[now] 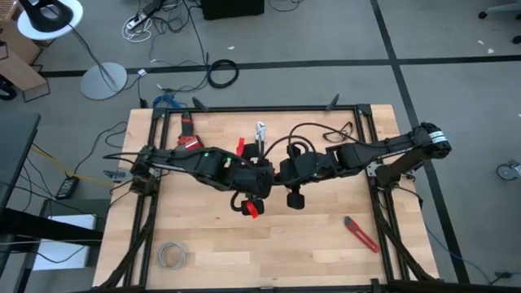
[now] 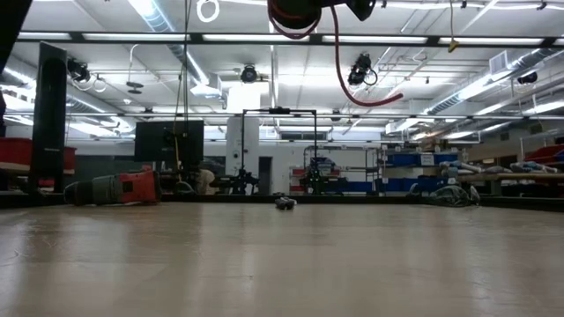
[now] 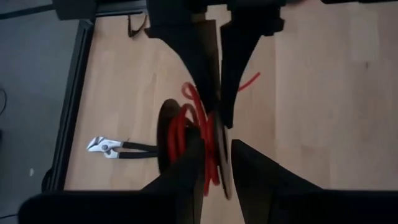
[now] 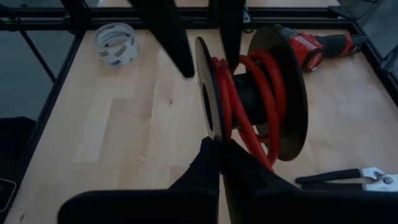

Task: Coil cords
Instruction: Coil the red wire onto the black spool

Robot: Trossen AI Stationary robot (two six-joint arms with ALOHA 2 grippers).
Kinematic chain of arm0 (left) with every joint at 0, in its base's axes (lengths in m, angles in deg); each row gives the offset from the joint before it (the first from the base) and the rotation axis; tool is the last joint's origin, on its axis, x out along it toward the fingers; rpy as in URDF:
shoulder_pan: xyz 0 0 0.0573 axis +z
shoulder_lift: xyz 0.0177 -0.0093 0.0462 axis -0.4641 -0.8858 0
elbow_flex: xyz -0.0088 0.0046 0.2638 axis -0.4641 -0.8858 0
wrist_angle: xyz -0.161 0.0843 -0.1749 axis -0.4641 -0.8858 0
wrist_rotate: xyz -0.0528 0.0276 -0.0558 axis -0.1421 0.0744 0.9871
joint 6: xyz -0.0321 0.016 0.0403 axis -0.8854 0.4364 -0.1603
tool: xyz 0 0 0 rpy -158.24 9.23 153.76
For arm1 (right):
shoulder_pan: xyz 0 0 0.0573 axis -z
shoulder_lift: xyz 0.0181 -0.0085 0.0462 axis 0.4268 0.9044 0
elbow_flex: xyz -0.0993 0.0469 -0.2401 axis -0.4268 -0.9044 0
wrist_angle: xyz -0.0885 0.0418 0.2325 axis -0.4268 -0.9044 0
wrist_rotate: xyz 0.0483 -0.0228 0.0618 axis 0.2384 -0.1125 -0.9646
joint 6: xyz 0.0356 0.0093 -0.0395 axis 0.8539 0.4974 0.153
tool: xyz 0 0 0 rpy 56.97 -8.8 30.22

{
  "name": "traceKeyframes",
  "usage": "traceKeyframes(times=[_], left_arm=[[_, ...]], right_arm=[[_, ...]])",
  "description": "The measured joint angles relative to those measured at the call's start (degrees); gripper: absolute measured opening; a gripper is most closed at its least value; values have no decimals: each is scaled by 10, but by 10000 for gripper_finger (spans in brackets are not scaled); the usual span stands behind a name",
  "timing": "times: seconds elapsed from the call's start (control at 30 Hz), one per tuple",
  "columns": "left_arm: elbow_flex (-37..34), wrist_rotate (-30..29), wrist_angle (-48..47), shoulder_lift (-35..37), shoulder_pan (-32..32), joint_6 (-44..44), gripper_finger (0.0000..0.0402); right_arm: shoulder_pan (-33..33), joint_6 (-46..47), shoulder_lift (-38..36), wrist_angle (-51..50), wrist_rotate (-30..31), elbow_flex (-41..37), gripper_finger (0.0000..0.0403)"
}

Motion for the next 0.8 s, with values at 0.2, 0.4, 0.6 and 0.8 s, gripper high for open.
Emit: traceKeyframes(times=[0.2, 0.4, 0.6, 0.8], left_arm=[[0, 2, 1, 1, 4, 1, 80], [0, 3, 2, 1, 4, 16, 69], [0, 3, 2, 1, 4, 30, 17], [0, 17, 3, 2, 4, 32, 4]], right_arm=[[0, 0, 0, -4, 0, 0, 1], [0, 0, 0, -3, 0, 0, 1], [0, 0, 0, -4, 6, 0, 1], [0, 0, 0, -4, 8, 0, 1]])
